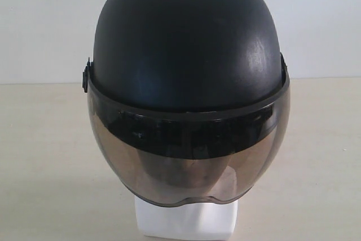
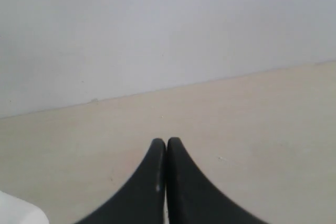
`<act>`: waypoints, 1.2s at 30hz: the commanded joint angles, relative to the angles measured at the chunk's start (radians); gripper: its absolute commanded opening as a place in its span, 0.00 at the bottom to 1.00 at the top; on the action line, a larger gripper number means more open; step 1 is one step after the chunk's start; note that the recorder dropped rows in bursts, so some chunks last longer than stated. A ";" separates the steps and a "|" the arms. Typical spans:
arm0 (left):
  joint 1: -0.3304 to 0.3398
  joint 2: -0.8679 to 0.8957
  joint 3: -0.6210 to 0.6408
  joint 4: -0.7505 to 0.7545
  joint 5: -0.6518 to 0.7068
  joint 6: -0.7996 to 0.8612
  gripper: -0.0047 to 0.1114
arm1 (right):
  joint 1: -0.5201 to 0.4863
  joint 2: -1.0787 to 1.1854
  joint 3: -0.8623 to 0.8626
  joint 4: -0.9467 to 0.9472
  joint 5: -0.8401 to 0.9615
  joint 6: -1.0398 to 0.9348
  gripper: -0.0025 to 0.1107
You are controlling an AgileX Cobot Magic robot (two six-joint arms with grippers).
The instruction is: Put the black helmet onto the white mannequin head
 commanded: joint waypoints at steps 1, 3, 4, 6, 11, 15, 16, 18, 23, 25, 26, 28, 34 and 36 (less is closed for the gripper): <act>0.005 -0.003 0.003 -0.011 0.003 0.006 0.08 | -0.039 -0.026 0.063 0.016 -0.017 0.045 0.02; 0.005 -0.003 0.003 -0.011 0.003 0.006 0.08 | -0.046 -0.064 0.090 0.016 -0.017 0.048 0.02; 0.005 -0.003 0.003 -0.011 0.003 0.006 0.08 | -0.046 -0.089 0.090 0.016 -0.017 0.048 0.02; 0.005 -0.003 0.003 -0.011 0.003 0.006 0.08 | -0.046 -0.109 0.090 0.013 0.011 0.040 0.02; 0.005 -0.003 0.003 -0.011 0.003 0.006 0.08 | -0.046 -0.109 0.090 0.004 0.145 0.011 0.02; 0.005 -0.003 0.003 -0.011 0.003 0.006 0.08 | -0.046 -0.109 0.090 -0.019 0.175 0.004 0.02; 0.005 -0.003 0.003 -0.011 0.003 0.006 0.08 | -0.046 -0.109 0.090 -0.035 0.175 0.003 0.02; 0.005 -0.003 0.003 -0.011 0.003 0.006 0.08 | -0.046 -0.109 0.090 -0.040 0.175 -0.021 0.02; 0.005 -0.003 0.003 -0.011 0.003 0.006 0.08 | -0.046 -0.109 0.090 -0.040 0.177 -0.116 0.02; 0.005 -0.003 0.003 -0.011 0.003 0.006 0.08 | -0.046 -0.109 0.090 -0.038 0.182 -0.124 0.02; 0.005 -0.003 0.003 -0.011 0.003 0.006 0.08 | -0.046 -0.109 0.090 -0.035 0.182 -0.122 0.02; 0.005 -0.003 0.003 -0.011 0.003 0.006 0.08 | -0.046 -0.109 0.090 -0.036 0.182 -0.120 0.02; 0.005 -0.003 0.003 -0.011 0.003 0.006 0.08 | -0.046 -0.109 0.090 -0.012 0.176 -0.115 0.02; 0.005 -0.003 0.003 -0.011 0.003 0.006 0.08 | -0.046 -0.109 0.090 -0.009 0.168 -0.115 0.02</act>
